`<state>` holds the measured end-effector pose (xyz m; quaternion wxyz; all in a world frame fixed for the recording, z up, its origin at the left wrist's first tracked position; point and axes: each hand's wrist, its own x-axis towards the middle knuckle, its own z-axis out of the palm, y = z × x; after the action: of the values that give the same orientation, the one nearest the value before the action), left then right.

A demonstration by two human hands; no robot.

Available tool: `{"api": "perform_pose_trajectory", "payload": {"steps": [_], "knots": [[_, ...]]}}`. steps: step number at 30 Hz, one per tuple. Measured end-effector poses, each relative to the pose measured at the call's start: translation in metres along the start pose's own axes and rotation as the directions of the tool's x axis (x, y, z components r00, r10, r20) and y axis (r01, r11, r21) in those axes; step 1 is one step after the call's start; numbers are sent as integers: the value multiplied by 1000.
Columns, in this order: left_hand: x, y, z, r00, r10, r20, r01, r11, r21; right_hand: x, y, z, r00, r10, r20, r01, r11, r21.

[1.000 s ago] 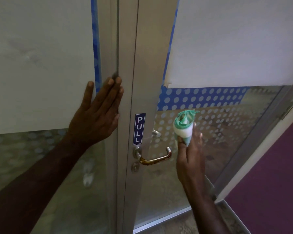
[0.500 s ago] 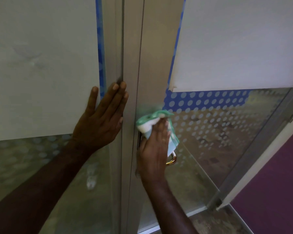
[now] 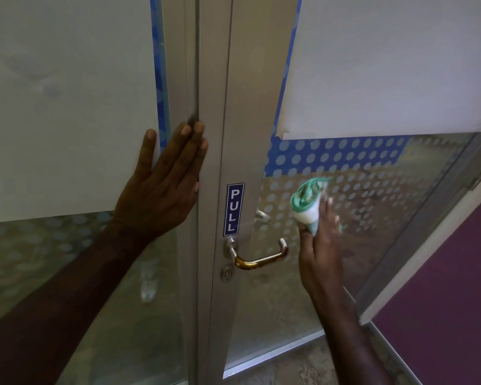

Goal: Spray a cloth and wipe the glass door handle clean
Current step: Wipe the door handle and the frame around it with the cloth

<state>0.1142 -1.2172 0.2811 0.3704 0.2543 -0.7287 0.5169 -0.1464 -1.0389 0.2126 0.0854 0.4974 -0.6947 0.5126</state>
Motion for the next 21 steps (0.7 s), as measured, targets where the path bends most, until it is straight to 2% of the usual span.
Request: {"api": "perform_pose_trajectory", "payload": {"steps": [3, 5, 9, 15, 21], "knots": [[0, 0, 0, 1000, -6, -5, 6, 1000, -7, -19, 22, 26, 979, 97, 180, -96, 995, -13], [0, -1, 1, 1000, -5, 3, 5, 1000, -12, -28, 25, 43, 965, 94, 246, -98, 995, 2], [0, 0, 2, 1000, -7, 16, 7, 1000, -29, -38, 31, 61, 976, 50, 210, -48, 999, -13], [1, 1, -1, 1000, -2, 14, 2, 999, -39, -60, 36, 83, 976, 195, 96, -203, 976, 84], [2, 1, -3, 1000, 8, -1, -8, 1000, -30, -87, 21, 103, 992, 127, 11, -126, 991, -38]]}}
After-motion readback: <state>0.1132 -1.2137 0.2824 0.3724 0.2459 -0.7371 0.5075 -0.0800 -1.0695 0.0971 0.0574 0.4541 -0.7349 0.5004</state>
